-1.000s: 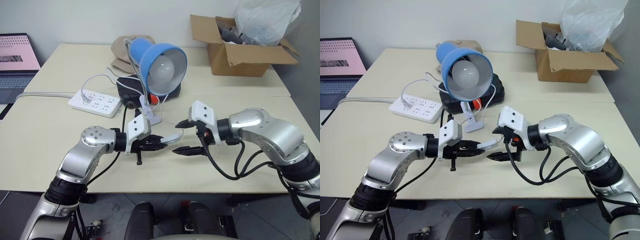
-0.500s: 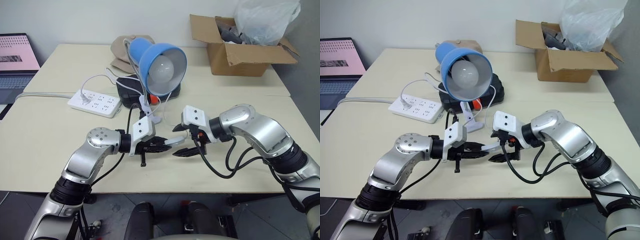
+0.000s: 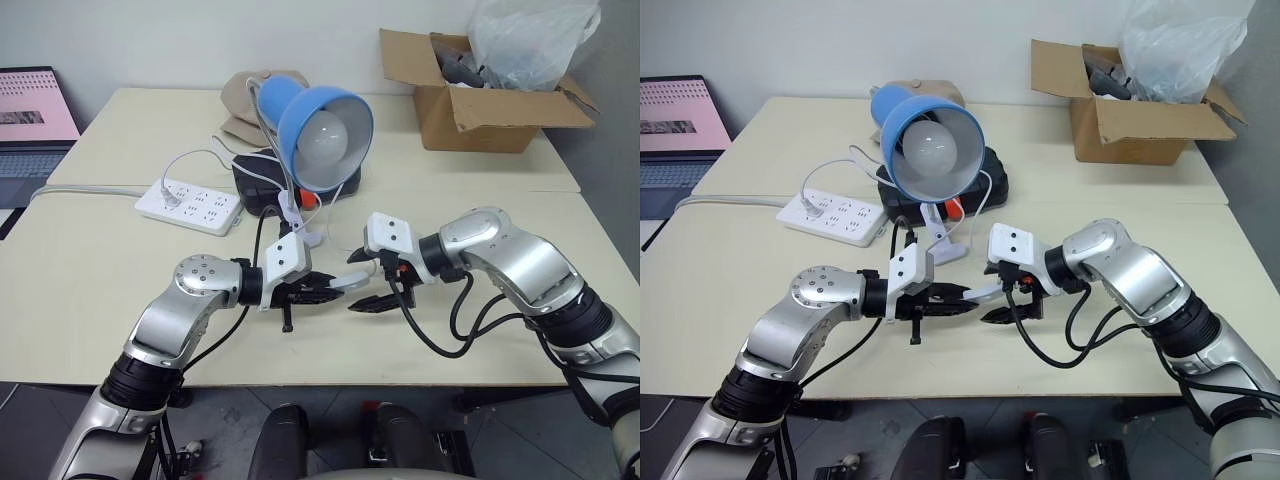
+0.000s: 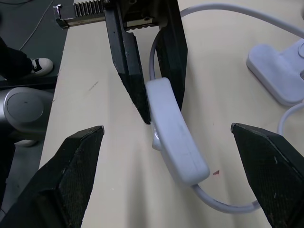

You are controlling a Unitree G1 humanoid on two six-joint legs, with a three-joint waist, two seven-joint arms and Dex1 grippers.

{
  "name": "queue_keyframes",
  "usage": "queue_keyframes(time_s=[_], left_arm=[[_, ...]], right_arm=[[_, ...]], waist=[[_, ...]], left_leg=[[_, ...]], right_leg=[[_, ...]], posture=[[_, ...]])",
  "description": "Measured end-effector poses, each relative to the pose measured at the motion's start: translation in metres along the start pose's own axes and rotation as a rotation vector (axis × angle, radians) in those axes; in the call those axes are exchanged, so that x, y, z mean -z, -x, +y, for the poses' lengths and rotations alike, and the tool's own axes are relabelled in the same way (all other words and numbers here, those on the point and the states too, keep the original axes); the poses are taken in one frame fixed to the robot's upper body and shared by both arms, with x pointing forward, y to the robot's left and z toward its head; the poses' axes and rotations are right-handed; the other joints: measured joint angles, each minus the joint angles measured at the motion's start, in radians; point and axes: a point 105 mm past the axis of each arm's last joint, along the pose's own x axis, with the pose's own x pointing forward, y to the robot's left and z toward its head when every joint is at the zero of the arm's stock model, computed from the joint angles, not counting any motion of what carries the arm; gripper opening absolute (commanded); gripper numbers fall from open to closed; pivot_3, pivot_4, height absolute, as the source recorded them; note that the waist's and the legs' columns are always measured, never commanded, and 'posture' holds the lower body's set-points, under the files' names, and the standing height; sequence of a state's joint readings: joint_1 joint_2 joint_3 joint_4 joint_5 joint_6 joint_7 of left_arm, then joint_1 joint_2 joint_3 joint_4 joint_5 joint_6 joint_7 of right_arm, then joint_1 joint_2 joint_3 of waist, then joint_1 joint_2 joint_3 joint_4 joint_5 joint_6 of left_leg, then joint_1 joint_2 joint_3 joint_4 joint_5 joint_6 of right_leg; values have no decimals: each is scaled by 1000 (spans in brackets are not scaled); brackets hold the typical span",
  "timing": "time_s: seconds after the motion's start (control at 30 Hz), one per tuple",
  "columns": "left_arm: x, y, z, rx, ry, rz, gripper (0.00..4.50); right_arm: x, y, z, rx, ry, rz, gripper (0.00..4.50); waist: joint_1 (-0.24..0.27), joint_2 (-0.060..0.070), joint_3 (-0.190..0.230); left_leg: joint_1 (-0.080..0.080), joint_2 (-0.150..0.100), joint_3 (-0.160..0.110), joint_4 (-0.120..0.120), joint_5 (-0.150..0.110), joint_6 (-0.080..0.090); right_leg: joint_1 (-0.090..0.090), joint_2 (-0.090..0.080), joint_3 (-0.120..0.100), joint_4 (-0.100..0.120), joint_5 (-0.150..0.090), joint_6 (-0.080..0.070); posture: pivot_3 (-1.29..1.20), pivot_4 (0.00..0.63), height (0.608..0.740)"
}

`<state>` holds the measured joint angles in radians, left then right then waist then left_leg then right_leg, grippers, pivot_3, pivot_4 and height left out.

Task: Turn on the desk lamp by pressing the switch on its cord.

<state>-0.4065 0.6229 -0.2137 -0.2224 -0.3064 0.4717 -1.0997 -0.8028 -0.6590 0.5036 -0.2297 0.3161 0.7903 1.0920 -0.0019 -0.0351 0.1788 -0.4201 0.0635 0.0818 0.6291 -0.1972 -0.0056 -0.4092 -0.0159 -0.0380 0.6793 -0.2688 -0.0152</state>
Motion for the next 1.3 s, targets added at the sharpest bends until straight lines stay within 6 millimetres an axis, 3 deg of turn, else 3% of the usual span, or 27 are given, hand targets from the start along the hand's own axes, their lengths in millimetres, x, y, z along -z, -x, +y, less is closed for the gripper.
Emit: queue_keyframes(time_s=[0.07,0.17,0.53,0.63,0.8,1.13,1.2,1.3], left_arm=[[0,0,0,-1,1,1,403],[1,0,0,-4,2,1,403],[0,-2,1,-14,4,-5,403],[0,-3,0,-10,2,-5,403],[0,-3,-1,-4,-10,2,403],[1,-2,-1,-5,-22,10,403],[1,-1,0,-5,-24,12,403],[1,-2,0,-13,-22,7,403]], right_arm=[[1,0,0,2,-2,2,4500],[2,0,0,1,-2,5,4008],[3,1,-3,13,48,13,1361],[5,3,-3,0,75,21,918],[6,4,-2,-27,137,37,665],[6,2,-2,-44,148,33,607],[6,1,-2,-45,145,28,1293],[3,1,-6,-24,139,4,1870]], waist=[[0,0,0],[0,0,0],[0,0,0],[0,0,0],[0,0,0],[0,0,0],[0,0,0],[0,0,0]], left_leg=[[0,0,0,0,0,0],[0,0,0,0,0,0],[0,0,0,0,0,0],[0,0,0,0,0,0],[0,0,0,0,0,0],[0,0,0,0,0,0],[0,0,0,0,0,0],[0,0,0,0,0,0]], right_leg=[[0,0,0,0,0,0],[0,0,0,0,0,0],[0,0,0,0,0,0],[0,0,0,0,0,0],[0,0,0,0,0,0],[0,0,0,0,0,0],[0,0,0,0,0,0],[0,0,0,0,0,0]], posture=[[0,150,740],[0,150,740],[0,150,740],[0,150,740],[0,150,740],[0,150,740],[0,150,740],[0,150,740]])
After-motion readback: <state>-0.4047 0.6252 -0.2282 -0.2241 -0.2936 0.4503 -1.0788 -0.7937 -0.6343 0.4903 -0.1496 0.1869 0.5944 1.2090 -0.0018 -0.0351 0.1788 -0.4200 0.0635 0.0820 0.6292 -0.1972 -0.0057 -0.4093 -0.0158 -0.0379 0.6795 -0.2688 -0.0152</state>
